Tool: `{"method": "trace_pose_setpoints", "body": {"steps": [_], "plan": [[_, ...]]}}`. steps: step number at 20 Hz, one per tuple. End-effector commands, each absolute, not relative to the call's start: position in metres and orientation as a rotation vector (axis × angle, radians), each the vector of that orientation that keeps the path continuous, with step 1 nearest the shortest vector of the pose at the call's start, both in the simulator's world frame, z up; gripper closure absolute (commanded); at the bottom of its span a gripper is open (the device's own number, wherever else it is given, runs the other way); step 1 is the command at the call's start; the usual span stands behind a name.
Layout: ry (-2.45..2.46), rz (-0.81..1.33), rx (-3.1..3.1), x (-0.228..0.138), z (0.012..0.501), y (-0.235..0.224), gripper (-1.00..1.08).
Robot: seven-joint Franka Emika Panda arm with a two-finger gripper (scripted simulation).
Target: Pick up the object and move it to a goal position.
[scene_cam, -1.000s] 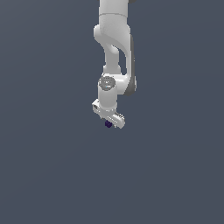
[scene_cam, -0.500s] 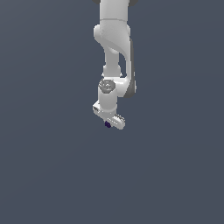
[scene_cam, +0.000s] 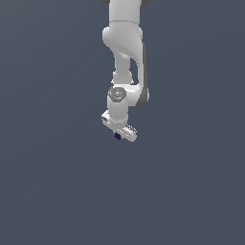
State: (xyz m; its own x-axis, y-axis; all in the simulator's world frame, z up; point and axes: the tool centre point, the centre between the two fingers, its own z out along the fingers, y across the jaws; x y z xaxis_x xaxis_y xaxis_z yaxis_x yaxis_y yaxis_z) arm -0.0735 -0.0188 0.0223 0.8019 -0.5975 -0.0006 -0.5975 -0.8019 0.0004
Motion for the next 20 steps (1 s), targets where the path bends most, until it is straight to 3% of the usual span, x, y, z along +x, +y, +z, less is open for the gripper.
{"method": "trace_pose_setpoints", "body": {"steps": [1,9,20], "plan": [[-0.988,0.000,2.982,-0.071,0.023,-0.017,1.08],[-0.988,0.000,2.982,-0.046,0.033,0.002,1.08],[-0.988,0.000,2.982,0.017,0.058,0.048,1.08]]}}
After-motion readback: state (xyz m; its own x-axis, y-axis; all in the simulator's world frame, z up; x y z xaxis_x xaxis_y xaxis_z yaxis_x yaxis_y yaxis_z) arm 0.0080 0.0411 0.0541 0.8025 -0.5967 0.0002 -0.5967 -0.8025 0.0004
